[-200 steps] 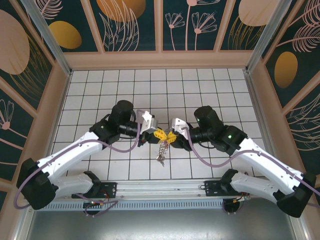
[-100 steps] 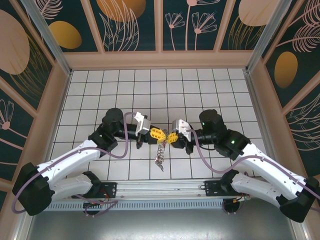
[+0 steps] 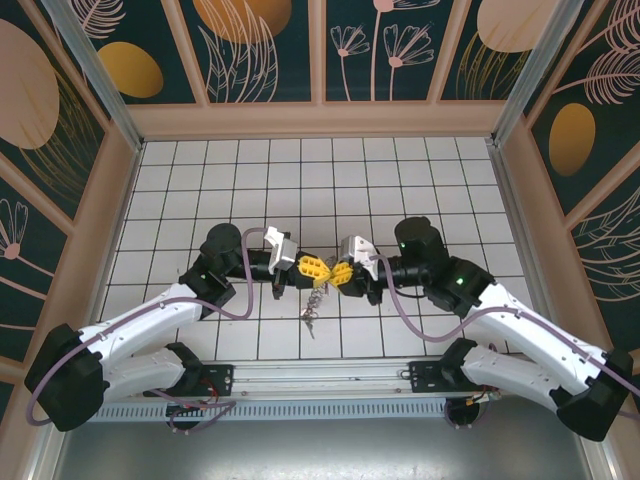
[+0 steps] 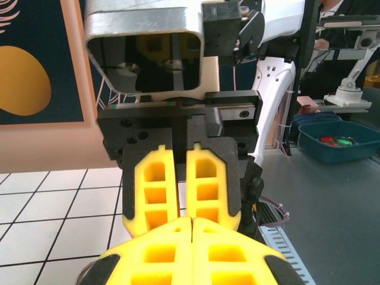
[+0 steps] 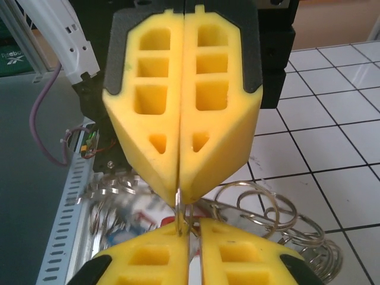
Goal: Put the keys on the keyring
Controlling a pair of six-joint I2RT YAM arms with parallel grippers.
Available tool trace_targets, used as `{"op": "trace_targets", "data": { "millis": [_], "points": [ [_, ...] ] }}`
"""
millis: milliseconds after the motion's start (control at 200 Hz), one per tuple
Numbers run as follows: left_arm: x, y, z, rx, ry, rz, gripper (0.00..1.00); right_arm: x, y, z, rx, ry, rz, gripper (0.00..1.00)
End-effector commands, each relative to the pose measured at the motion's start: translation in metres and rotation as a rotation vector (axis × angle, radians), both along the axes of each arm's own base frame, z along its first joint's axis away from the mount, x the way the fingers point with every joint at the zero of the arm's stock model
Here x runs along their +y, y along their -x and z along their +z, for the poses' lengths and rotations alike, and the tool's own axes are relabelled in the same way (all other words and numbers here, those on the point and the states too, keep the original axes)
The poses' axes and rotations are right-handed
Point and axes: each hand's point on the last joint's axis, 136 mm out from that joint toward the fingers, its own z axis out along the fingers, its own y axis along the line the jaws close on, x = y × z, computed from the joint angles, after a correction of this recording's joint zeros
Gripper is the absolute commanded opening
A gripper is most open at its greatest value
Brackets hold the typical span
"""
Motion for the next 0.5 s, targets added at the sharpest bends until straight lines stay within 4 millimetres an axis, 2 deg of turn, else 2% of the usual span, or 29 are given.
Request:
{"op": "trace_targets", "data": {
  "millis": [0, 75, 250, 335, 495],
  "points": [
    [0.003, 0.005, 0.019, -0.066, 0.065, 0.003, 0.00, -0.010, 0.001, 0.013, -0.046, -0.026, -0.030, 0.13],
    [0.002, 0.003, 0.016, -0.055, 0.057, 0.006, 0.00, -0.014, 0.002, 0.016, -0.049, -0.041, -0.042, 0.15],
    [0.001, -0.002, 0.018, -0.039, 0.060, 0.039, 0.00, -0.021, 0.008, 0.008, -0.023, -0.049, -0.058, 0.35],
    [0.002, -0.002, 0.019, -0.035, 0.064, 0.040, 0.00, -0.022, 0.012, 0.002, 0.000, -0.074, -0.059, 0.38],
    [0.003, 0.001, 0.022, -0.038, 0.078, 0.030, 0.00, -0.020, 0.010, -0.008, 0.022, -0.105, -0.072, 0.37]
  ]
}}
